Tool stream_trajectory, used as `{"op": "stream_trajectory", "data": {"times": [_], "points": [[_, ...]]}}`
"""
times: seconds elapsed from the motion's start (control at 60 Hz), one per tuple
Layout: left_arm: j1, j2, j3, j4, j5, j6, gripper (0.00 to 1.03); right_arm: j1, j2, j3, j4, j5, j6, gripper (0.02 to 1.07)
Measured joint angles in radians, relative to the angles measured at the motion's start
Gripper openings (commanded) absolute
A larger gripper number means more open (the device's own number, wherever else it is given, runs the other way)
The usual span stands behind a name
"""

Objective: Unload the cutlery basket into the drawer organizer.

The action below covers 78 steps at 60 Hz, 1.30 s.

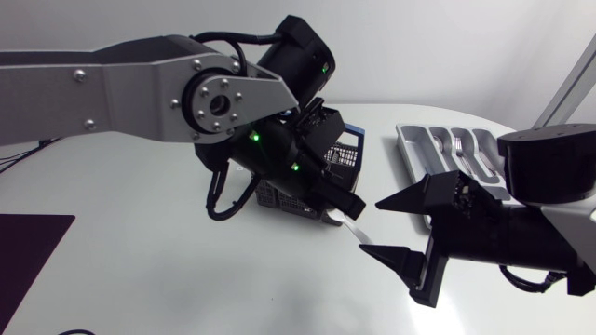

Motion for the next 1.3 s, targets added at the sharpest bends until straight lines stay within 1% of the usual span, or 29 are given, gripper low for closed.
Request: {"op": "stream_trajectory", "data": {"times": [0.183, 0.35, 0.383, 0.4, 0.467, 0.567, 0.65, 0.75, 0.783, 0.8, 0.933, 1.0, 1.083, 1.1, 1.117, 1.133, 1.15, 1.183, 1.217, 1.267, 1.3], "points": [[0.0, 0.0, 0.001, -0.004, 0.048, -0.007, 0.04, 0.038, 0.055, 0.004, 0.022, 0.022, 0.015, 0.69], [0.0, 0.0, 0.001, -0.004, 0.071, -0.008, 0.04, 0.06, 0.108, 0.034, 0.029, 0.033, 0.019, 0.52], [0.0, 0.0, 0.001, -0.005, 0.078, -0.008, 0.04, 0.064, 0.12, 0.04, 0.041, 0.039, 0.019, 0.5], [0.0, 0.0, 0.001, -0.006, 0.079, -0.008, 0.04, 0.065, 0.124, 0.042, 0.045, 0.04, 0.019, 0.47], [0.0, 0.0, 0.001, -0.011, 0.084, -0.008, 0.04, 0.066, 0.143, 0.052, 0.051, 0.044, 0.02, 0.41], [0.003, 0.0, 0.001, -0.012, 0.085, -0.008, 0.04, 0.07, 0.165, 0.059, 0.052, 0.045, 0.023, 0.27], [0.011, 0.0, 0.001, -0.012, 0.09, -0.008, 0.04, 0.074, 0.171, 0.061, 0.051, 0.043, 0.023, 0.23], [0.018, 0.0, 0.001, -0.012, 0.1, -0.007, 0.04, 0.079, 0.175, 0.065, 0.049, 0.035, 0.022, 0.11], [0.019, 0.0, 0.001, -0.012, 0.101, -0.008, 0.04, 0.082, 0.179, 0.067, 0.047, 0.029, 0.022, 0.1], [0.019, 0.0, 0.001, -0.013, 0.104, -0.008, 0.04, 0.082, 0.181, 0.067, 0.046, 0.027, 0.022, 0.08], [0.019, 0.0, 0.001, -0.022, 0.105, -0.008, 0.04, 0.085, 0.19, 0.068, 0.042, 0.021, 0.023, 0.07], [0.022, 0.0, 0.001, -0.023, 0.106, -0.008, 0.11, 0.086, 0.19, 0.068, 0.041, 0.021, 0.022, 0.07], [0.025, 0.0, 0.001, -0.026, 0.115, -0.012, 0.28, 0.089, 0.19, 0.068, 0.04, 0.021, 0.022, 0.07], [0.026, 0.0, 0.001, -0.027, 0.116, -0.014, 0.29, 0.089, 0.19, 0.068, 0.039, 0.021, 0.022, 0.07], [0.027, 0.0, 0.002, -0.026, 0.118, -0.015, 0.37, 0.089, 0.19, 0.068, 0.039, 0.021, 0.022, 0.07], [0.029, 0.0, 0.004, -0.027, 0.12, -0.016, 0.39, 0.089, 0.19, 0.068, 0.035, 0.02, 0.022, 0.07], [0.031, 0.0, 0.006, -0.027, 0.12, -0.017, 0.46, 0.089, 0.19, 0.068, 0.029, 0.021, 0.021, 0.07], [0.038, 0.0, 0.015, -0.026, 0.122, -0.024, 0.56, 0.089, 0.19, 0.068, 0.014, 0.02, 0.021, 0.07], [0.047, 0.0, 0.027, -0.026, 0.123, -0.027, 0.61, 0.089, 0.19, 0.068, 0.001, 0.019, 0.017, 0.07], [0.066, 0.0, 0.05, -0.025, 0.123, -0.033, 0.66, 0.089, 0.19, 0.067, -0.011, 0.017, 0.014, 0.07], [0.079, 0.0, 0.064, -0.025, 0.124, -0.034, 0.66, 0.089, 0.19, 0.066, -0.014, 0.017, 0.011, 0.07]]}}
